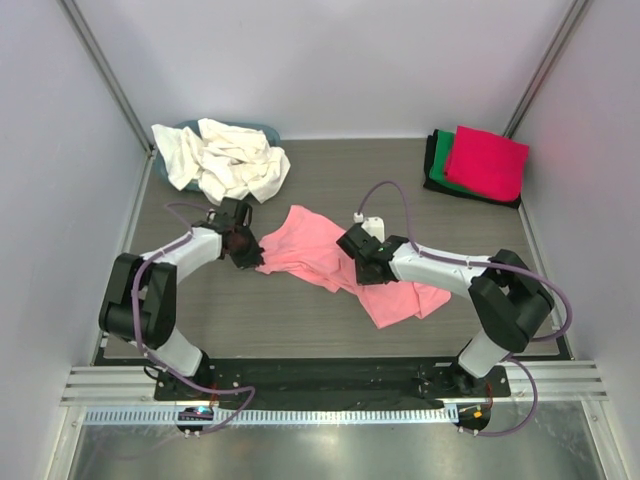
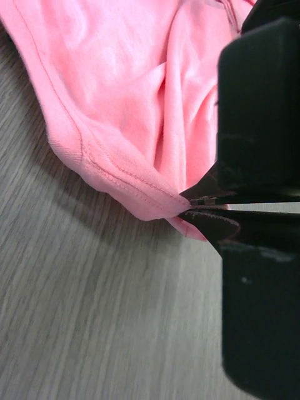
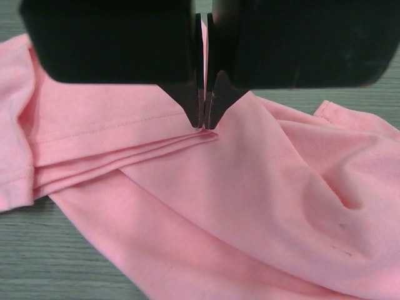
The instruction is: Fold and stack the t-shirts
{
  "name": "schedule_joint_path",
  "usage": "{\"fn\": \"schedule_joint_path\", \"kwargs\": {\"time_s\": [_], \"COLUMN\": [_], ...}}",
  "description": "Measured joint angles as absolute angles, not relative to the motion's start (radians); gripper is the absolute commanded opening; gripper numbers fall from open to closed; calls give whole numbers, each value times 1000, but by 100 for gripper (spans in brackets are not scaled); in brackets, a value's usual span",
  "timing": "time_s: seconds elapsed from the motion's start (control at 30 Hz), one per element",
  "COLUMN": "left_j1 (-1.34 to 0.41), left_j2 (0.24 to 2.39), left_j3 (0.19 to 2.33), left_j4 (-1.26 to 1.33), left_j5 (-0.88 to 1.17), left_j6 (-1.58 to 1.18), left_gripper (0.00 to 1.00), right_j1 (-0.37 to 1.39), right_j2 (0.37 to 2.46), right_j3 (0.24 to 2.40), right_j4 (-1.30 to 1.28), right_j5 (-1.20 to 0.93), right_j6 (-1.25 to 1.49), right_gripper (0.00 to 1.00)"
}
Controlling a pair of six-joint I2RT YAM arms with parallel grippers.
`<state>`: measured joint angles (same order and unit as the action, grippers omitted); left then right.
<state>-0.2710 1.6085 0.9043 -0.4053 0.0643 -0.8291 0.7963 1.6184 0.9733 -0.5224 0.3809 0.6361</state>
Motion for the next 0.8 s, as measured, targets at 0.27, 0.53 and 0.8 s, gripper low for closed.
{"fn": "schedule_joint_path", "kwargs": {"time_s": [0.27,0.53,0.8], "left_j1": [-272,-273,-272], "left_j2": [1395,1168,1154], "left_j3": [1017,1392,1648], "left_j4": [-609,-869,-1070], "left_j5": [40,-35,-83], "left_j6": [-820,-776,-722], "left_gripper": [0,0,0], "right_j1": [775,760,759], "right_j2": [1425,1048,819], "right_j3": [1040,1372,1430], "right_j4": [-673,-884,-1102], "right_j5": [436,568,696], "right_j6": [628,635,688], "right_gripper": [1,1,1]}}
